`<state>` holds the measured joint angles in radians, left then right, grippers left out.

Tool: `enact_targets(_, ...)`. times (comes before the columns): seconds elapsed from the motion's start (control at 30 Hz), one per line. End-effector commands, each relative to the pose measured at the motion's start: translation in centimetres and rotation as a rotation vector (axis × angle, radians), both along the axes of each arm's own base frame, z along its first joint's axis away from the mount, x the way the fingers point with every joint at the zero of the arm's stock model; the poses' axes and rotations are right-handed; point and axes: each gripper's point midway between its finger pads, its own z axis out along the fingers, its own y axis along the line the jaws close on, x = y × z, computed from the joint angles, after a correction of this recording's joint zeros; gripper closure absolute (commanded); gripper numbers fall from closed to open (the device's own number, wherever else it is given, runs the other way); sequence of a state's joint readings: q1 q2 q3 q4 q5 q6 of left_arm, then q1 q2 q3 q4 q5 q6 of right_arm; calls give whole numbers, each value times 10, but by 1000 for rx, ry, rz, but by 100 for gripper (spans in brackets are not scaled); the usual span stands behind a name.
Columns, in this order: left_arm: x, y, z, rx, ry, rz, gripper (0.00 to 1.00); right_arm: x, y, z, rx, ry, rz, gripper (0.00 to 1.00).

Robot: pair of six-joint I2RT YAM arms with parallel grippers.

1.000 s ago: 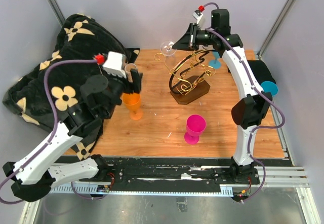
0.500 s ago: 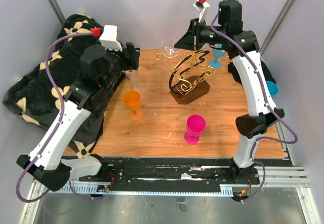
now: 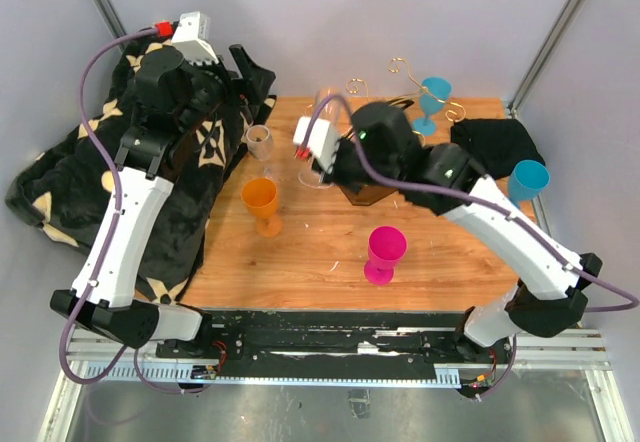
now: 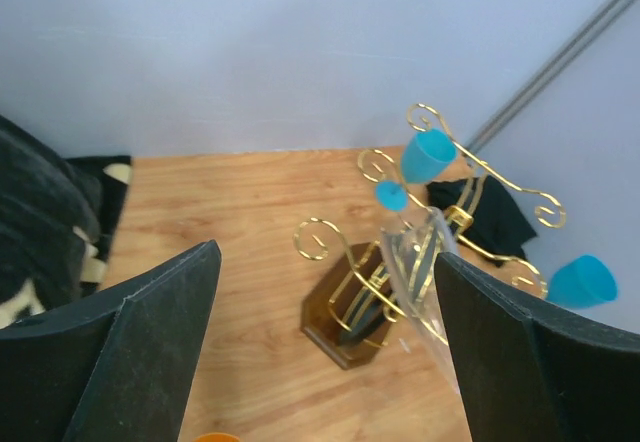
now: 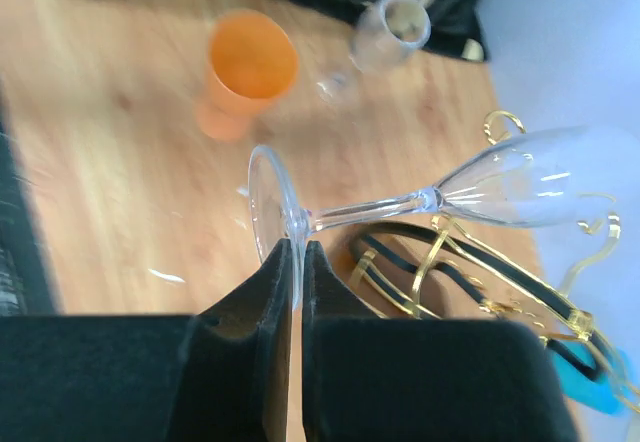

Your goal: Take the wine glass off the wine glass rack

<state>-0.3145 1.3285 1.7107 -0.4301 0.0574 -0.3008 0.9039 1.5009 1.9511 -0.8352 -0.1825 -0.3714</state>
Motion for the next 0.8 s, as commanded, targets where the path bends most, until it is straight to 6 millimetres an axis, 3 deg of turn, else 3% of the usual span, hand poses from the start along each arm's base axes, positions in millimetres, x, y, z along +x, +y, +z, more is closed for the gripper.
enact_targets(0.0, -19, -26, 15, -95, 43, -179, 4, 46, -25, -1, -293, -436, -188, 99)
enact_targets(0.3, -26, -40, 25, -59, 44, -281, 0, 48, -8, -5, -441, -790, -236, 99)
enact_targets(0.77, -19, -57, 15, -78, 35, -370, 0, 22, 21, 0, -443, -943, -178, 99)
